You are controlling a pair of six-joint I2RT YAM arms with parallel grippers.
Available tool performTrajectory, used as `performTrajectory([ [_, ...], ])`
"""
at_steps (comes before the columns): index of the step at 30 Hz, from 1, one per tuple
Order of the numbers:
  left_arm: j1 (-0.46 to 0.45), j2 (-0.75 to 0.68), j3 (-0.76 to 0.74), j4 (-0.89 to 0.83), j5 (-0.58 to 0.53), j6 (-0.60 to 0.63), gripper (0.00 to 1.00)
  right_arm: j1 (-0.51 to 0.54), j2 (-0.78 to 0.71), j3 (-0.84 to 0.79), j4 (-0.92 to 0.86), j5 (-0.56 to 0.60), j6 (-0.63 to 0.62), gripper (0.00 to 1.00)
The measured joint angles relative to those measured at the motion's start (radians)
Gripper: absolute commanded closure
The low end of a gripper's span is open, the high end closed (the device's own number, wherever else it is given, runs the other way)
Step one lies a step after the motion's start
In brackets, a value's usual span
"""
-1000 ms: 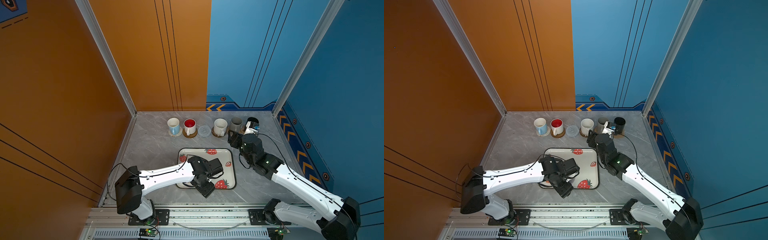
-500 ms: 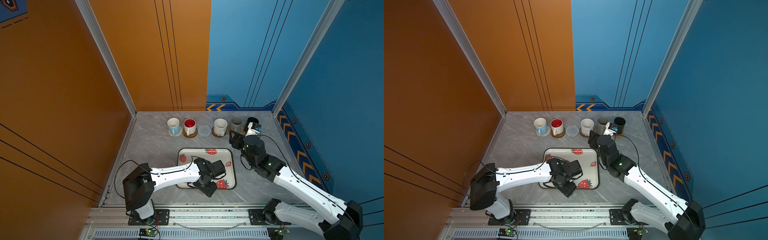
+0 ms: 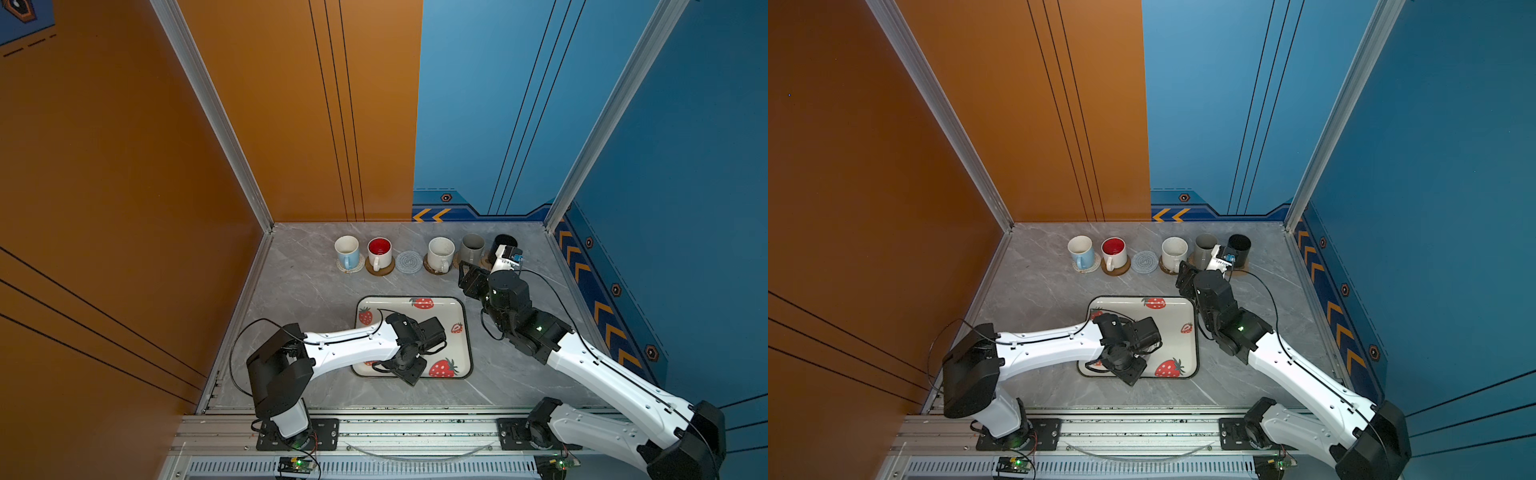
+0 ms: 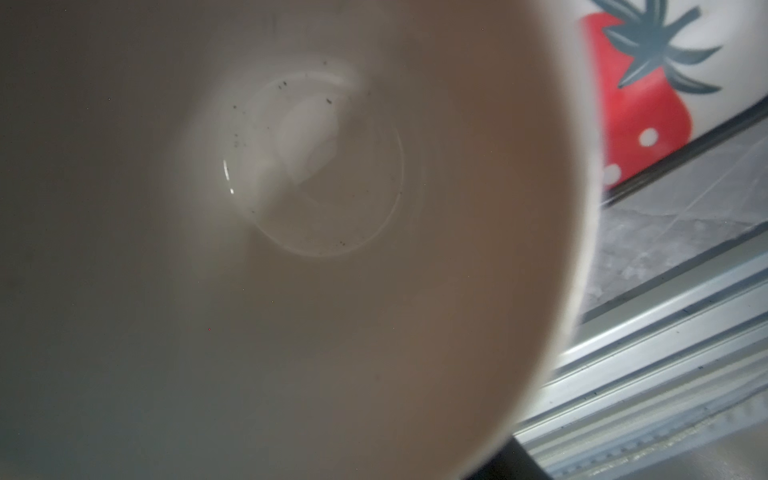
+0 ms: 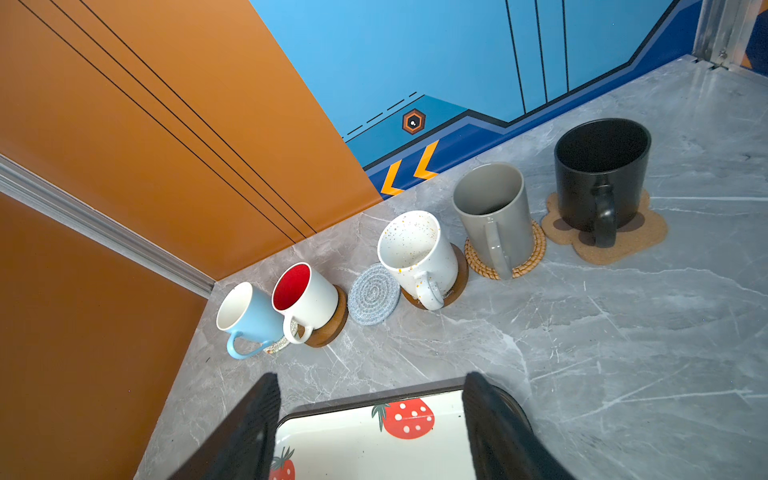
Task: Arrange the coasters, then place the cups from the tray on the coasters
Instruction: 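Lower the left gripper into the lavender-handled mug's opening and grip it, then lift the lavender-handled mug with the left gripper toward the empty blue knit coaster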
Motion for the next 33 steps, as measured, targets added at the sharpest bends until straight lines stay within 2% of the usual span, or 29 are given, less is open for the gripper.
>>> performTrajectory([
  [11, 0.026, -0.026, -0.021, 0.020, -0.078, -0.003, 0.57, -0.003, 0.001, 0.000, 0.000, 0.000, 0.000, 0.32],
  [17, 0.023, -0.072, -0.050, 0.058, -0.084, -0.003, 0.60, -0.003, 0.009, 0.000, 0.001, 0.000, 0.003, 0.32],
  [33, 0.018, -0.074, -0.101, 0.127, -0.082, -0.003, 0.65, -0.002, 0.056, 0.002, 0.007, -0.016, 0.003, 0.32],
])
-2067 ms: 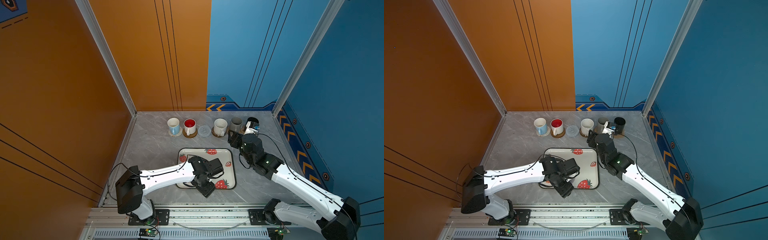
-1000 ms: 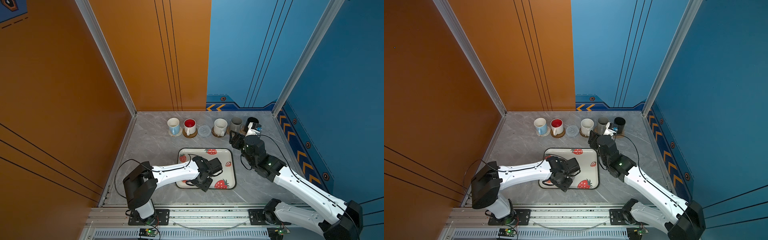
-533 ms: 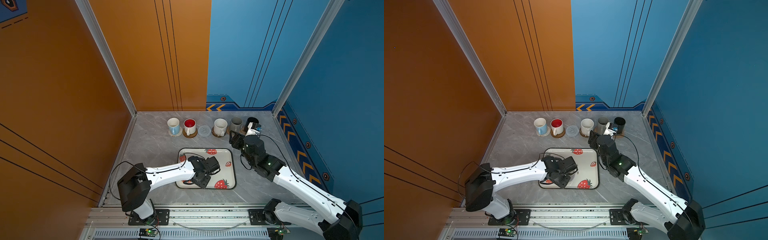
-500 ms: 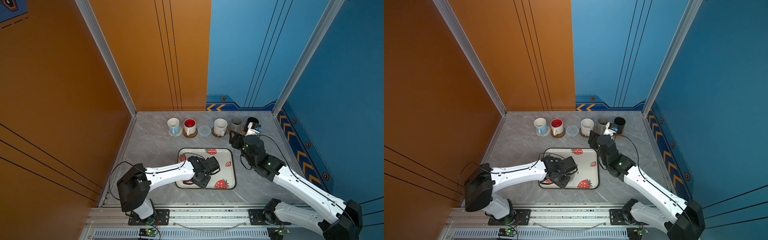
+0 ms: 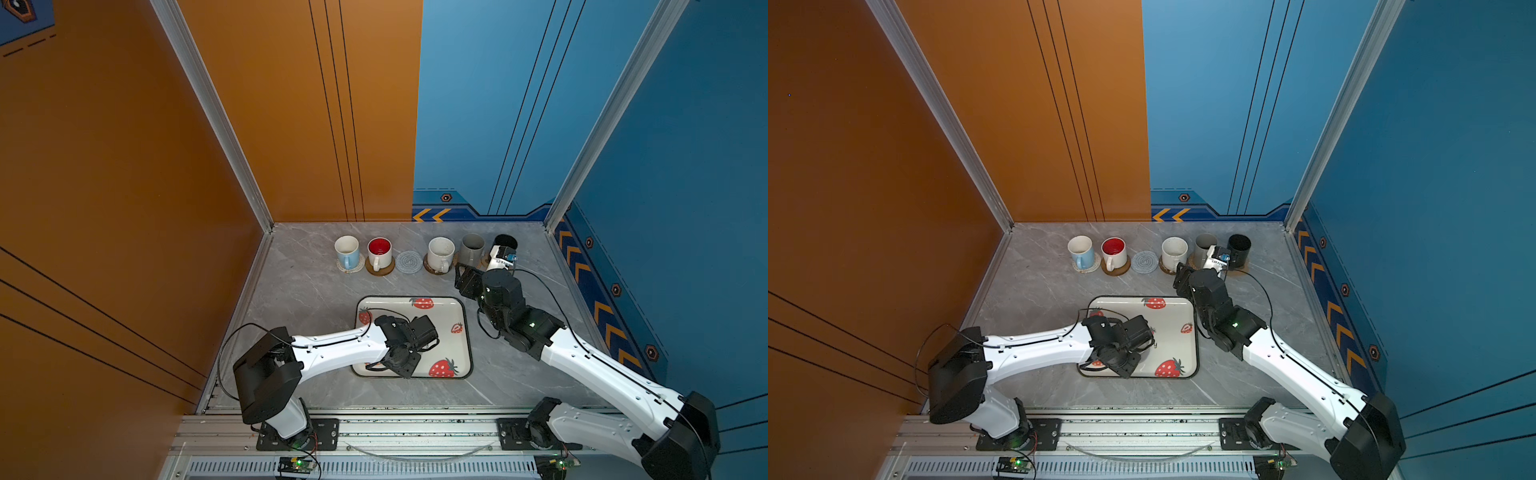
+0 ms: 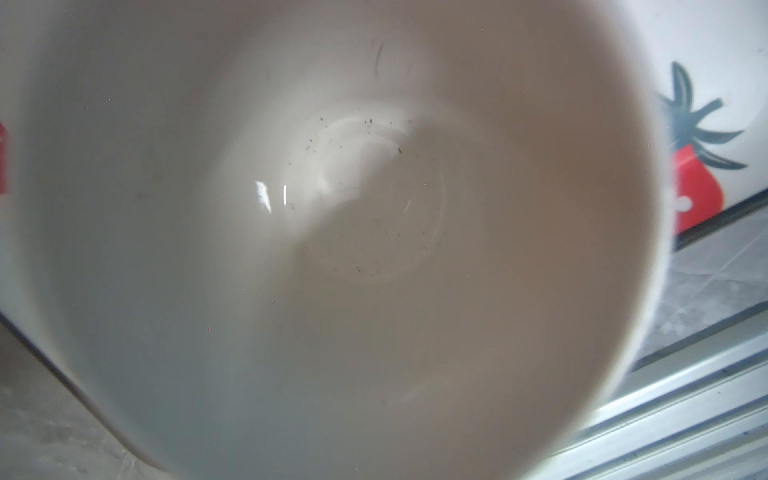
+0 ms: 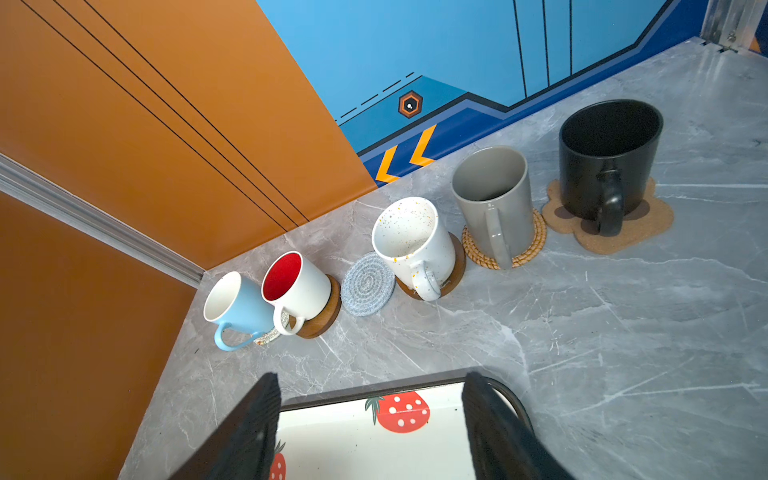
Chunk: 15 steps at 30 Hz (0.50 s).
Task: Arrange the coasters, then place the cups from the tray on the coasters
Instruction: 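Lift the lavender-handled mug with the left gripper toward the empty blue knit coaster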
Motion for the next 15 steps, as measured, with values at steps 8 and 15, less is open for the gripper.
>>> performTrajectory([
  [8, 0.000, 0.000, -0.011, 0.032, 0.000, 0.000, 0.69, 0.001, 0.022, 0.013, 0.000, -0.003, 0.000, 0.32],
  [15, 0.000, 0.007, -0.043, 0.072, 0.004, 0.000, 0.71, 0.006, 0.024, 0.018, 0.001, -0.003, 0.000, 0.32],
])
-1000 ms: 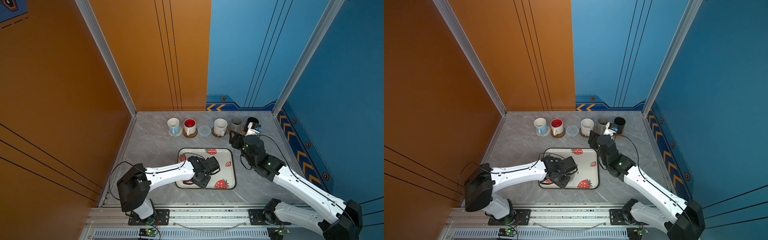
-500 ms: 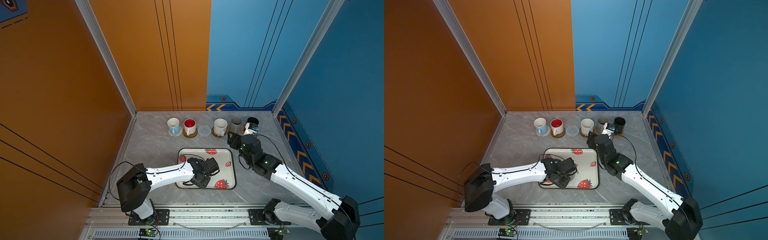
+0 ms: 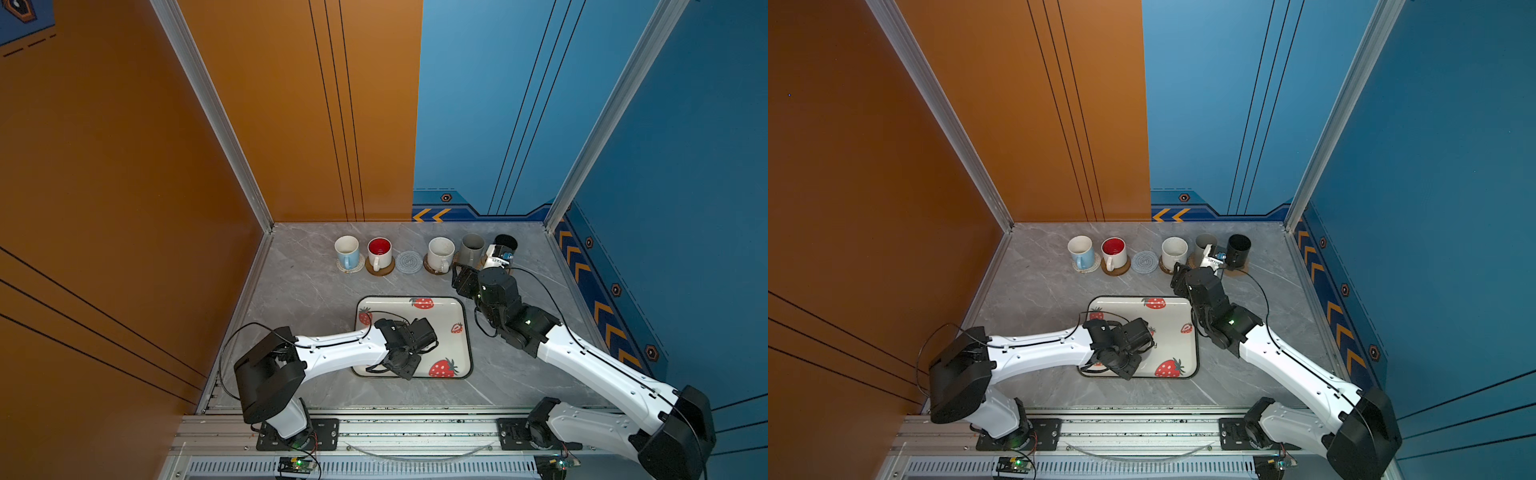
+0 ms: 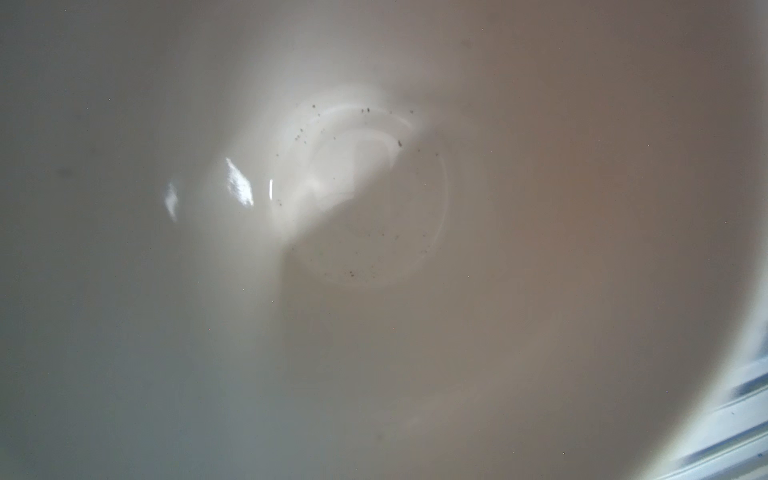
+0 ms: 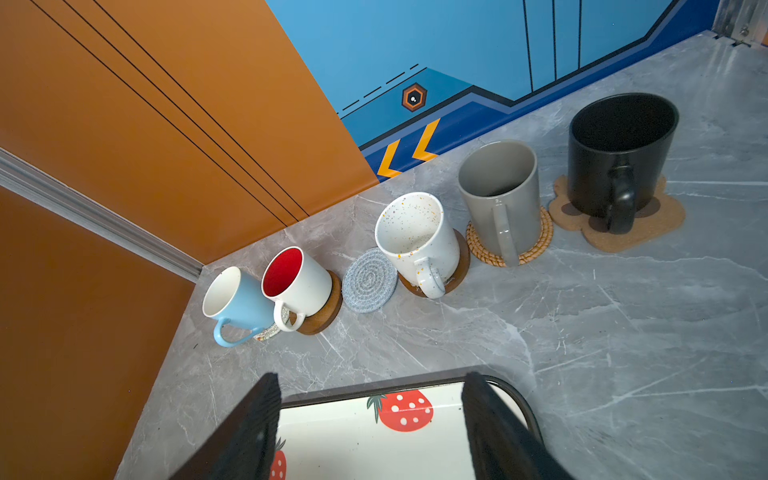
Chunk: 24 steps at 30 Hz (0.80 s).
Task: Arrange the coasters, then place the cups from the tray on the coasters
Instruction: 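Lift the lavender-handled mug with the left gripper toward the empty blue knit coaster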
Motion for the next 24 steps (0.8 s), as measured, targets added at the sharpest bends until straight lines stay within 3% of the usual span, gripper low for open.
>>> performTrajectory([
  [6, 0.000, 0.006, 0.000, 0.006, 0.000, 0.000, 0.79, 0.000, 0.000, 0.000, 0.000, 0.000, 0.000, 0.32],
  [13, 0.001, 0.006, -0.001, 0.014, -0.002, -0.001, 1.00, 0.000, 0.000, 0.000, 0.000, 0.000, 0.000, 0.32],
  [24, 0.001, 0.006, -0.001, 0.014, -0.002, -0.001, 1.00, 0.000, 0.000, 0.000, 0.000, 0.000, 0.000, 0.32],
])
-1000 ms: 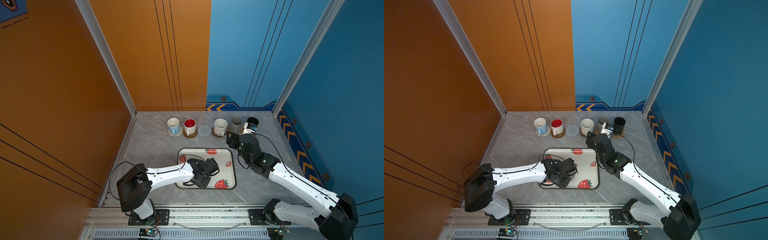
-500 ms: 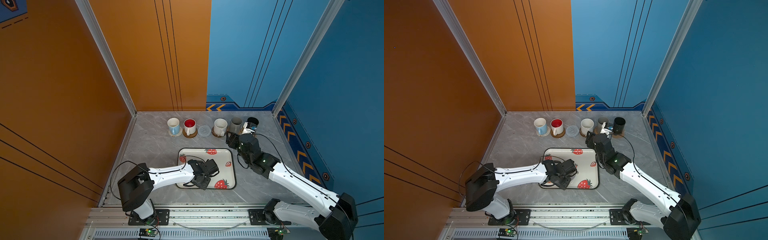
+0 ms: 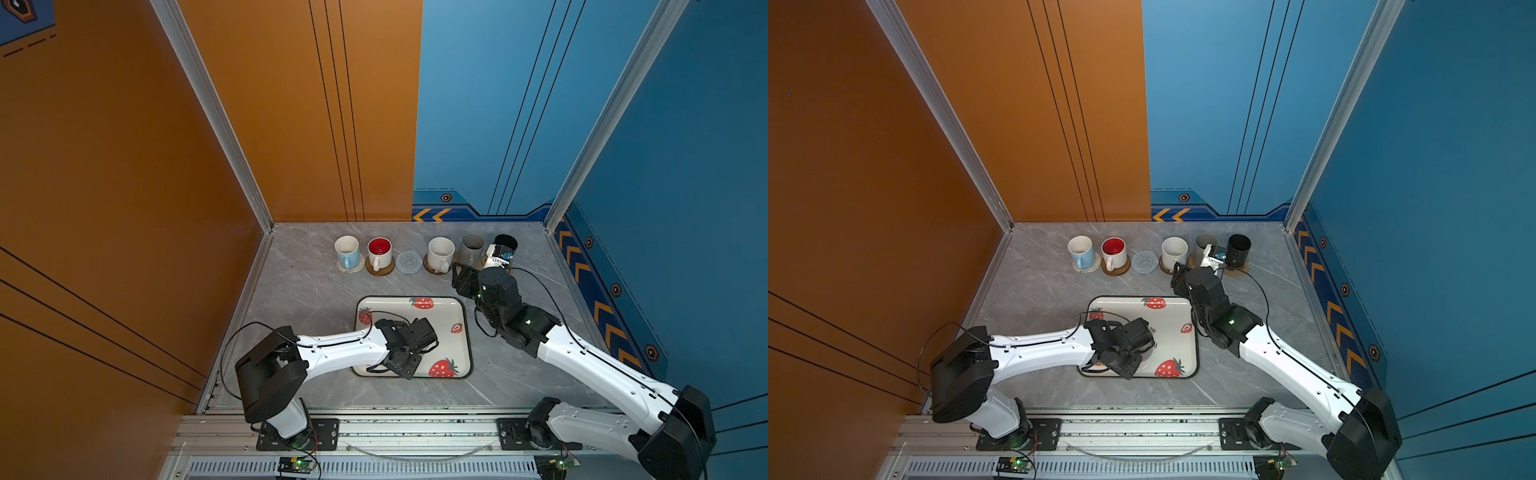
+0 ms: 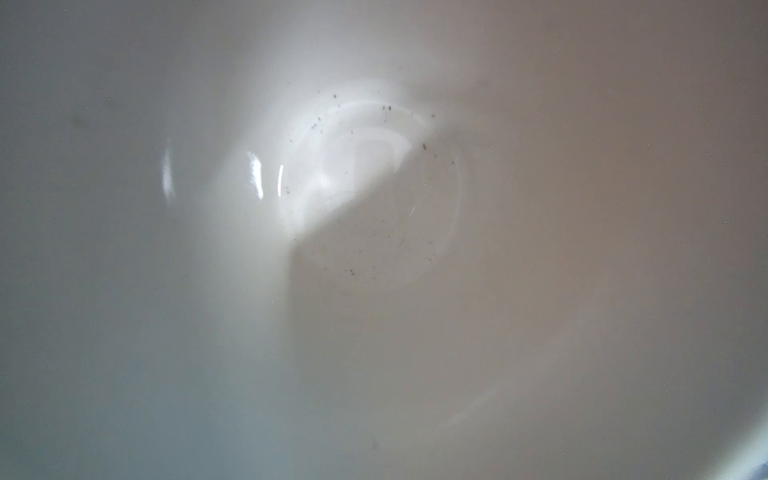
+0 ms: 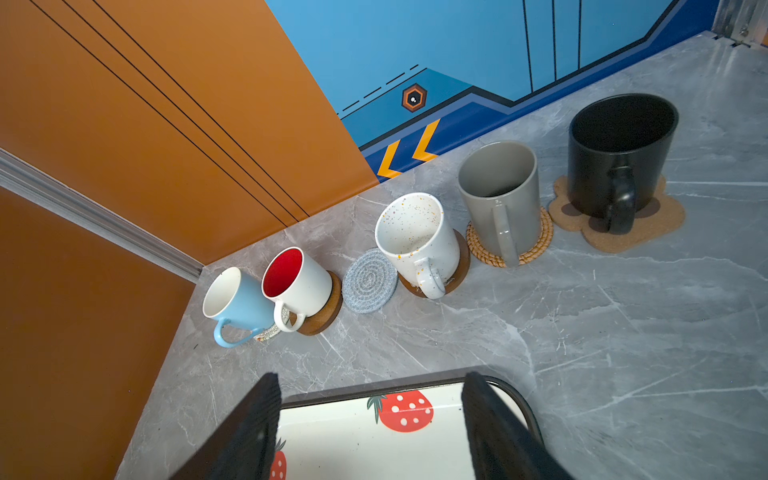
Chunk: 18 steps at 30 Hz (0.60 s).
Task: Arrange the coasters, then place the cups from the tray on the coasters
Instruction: 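Lift the lavender-handled mug with the left gripper toward the empty blue knit coaster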
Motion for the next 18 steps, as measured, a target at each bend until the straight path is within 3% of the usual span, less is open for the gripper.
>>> performTrajectory([
  [18, 0.007, -0.021, -0.013, 0.003, -0.003, -0.005, 1.00, 0.000, 0.000, 0.000, 0.000, 0.000, 0.000, 0.32],
])
